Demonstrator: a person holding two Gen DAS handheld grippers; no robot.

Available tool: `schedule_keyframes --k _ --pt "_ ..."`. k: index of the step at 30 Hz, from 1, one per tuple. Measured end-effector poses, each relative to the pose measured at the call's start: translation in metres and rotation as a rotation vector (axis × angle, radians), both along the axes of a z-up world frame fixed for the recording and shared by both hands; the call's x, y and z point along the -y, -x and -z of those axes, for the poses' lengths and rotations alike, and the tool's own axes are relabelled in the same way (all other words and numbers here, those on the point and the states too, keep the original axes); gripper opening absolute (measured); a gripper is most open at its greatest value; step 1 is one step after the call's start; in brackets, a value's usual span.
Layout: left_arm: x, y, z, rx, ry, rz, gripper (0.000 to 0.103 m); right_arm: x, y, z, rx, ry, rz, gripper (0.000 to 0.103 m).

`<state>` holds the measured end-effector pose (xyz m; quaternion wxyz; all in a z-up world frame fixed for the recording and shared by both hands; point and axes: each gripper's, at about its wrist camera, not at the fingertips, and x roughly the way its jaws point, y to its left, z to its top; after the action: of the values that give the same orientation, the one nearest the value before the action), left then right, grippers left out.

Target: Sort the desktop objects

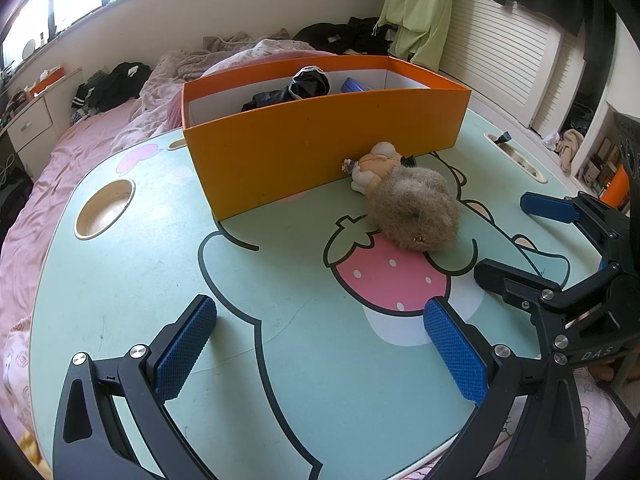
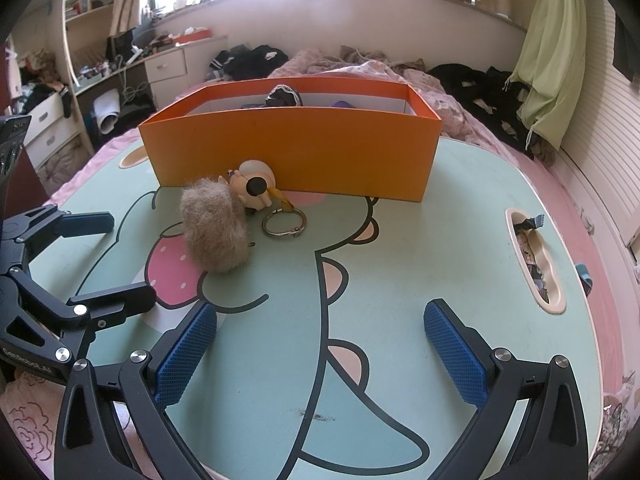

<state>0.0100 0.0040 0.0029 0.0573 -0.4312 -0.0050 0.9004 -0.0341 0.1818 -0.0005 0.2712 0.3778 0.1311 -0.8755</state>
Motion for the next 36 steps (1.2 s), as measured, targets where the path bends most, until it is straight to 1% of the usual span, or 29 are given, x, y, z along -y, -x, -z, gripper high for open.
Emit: schedule_keyframes --k 20,36 --pt "-0.0004 -0.0004 0.0003 -0.001 0.0 0.0 0.103 0.0003 0.0025 -0.0034 -0.003 0.004 -0.007 0.103" --pt "-0.0005 -0.0008 0.0007 -0.001 0.0 -0.001 0.103 -0.0009 0.0013 -0.0028 -0.022 0.013 -0.007 0.103"
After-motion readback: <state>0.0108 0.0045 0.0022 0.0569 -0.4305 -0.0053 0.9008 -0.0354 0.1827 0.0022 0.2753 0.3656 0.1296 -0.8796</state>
